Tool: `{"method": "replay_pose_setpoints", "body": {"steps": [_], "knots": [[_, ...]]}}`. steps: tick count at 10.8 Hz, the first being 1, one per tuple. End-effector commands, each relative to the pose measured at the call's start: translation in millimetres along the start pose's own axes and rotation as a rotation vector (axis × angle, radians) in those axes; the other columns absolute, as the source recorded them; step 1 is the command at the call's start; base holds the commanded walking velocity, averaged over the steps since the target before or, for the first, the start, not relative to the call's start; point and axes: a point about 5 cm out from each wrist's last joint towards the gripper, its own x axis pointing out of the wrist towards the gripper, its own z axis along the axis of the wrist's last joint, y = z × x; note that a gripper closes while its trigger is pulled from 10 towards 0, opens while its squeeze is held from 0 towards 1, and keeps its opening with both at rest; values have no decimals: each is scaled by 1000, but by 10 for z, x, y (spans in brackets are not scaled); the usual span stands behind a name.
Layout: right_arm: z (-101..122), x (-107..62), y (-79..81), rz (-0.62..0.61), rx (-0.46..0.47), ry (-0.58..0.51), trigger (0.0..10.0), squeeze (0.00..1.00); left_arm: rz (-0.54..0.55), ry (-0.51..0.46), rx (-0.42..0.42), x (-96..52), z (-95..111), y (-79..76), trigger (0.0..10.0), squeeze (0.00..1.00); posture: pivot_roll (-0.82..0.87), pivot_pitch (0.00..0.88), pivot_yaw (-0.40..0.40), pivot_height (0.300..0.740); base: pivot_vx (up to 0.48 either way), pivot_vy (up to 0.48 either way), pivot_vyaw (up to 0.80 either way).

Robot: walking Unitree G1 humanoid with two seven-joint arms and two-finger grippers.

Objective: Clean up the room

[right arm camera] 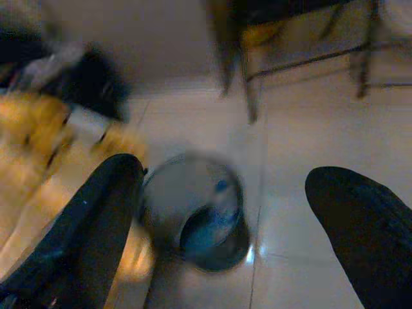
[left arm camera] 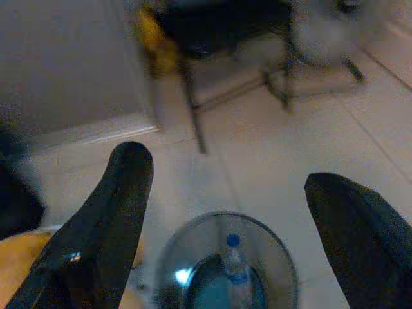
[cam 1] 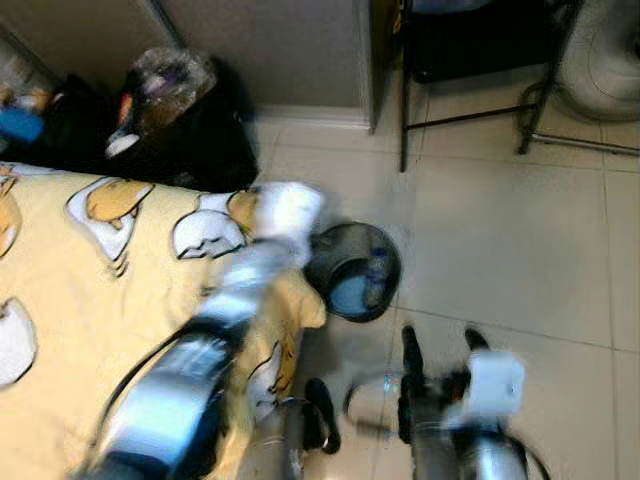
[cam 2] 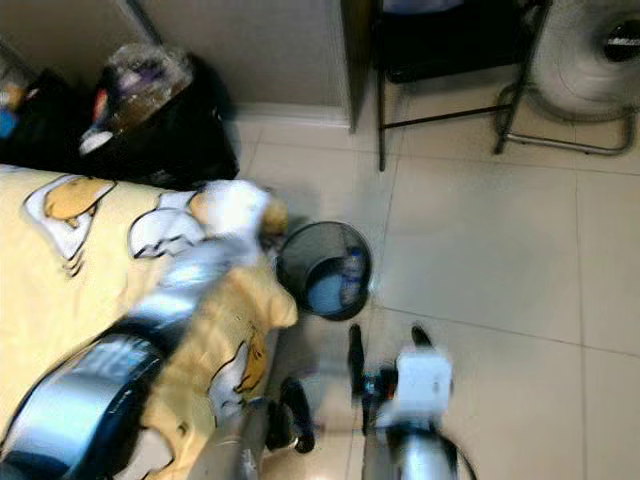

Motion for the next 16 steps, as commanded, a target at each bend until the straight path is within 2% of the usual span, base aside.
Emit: {"method": "replay_pose_setpoints", "body": {"steps": [1, 2, 4, 5, 6, 7, 9, 12, 16], "knots": [[-8, 98, -94, -48, 29, 6, 10000, 0, 132, -41, -17, -286, 33, 337, 10000, 0, -213, 105, 191, 740, 0, 0, 0], [80, 235, -164, -34, -18, -40, 10000, 0, 240, -64, 48, -549, 65, 475, 10000, 0, -182, 57, 149, 740, 0, 0, 0], [189, 490, -299, -38, -62, -105, 10000, 0, 299, -74, 80, -781, 85, 410, 10000, 0, -118, 0, 81, 740, 0, 0, 0], [213, 586, -296, -17, -66, -113, 10000, 0, 319, -85, 38, -830, 107, 372, 10000, 0, -116, 0, 73, 740, 0, 0, 0], [277, 763, -339, -2, -60, -136, 10000, 0, 325, -79, -56, -719, 85, 249, 10000, 0, -110, 0, 43, 740, 0, 0, 0], [263, 838, -356, -1, -62, -124, 10000, 0, 300, -89, -90, -637, 86, 178, 10000, 0, -108, 0, 42, 740, 0, 0, 0], [205, 944, -420, -37, -28, -103, 10000, 0, 261, -57, -125, -611, 56, 122, 10000, 0, -107, 0, 45, 740, 0, 216, 309], [152, 952, -436, -21, -42, -96, 10000, 0, 228, -50, -149, -577, 45, 52, 10000, 0, -124, 0, 52, 740, -188, 401, 206], [69, 870, -475, -11, -64, -82, 10000, 0, 171, -48, -159, -494, 60, -10, 10000, 0, -153, 0, 61, 740, -310, 369, 0]]}}
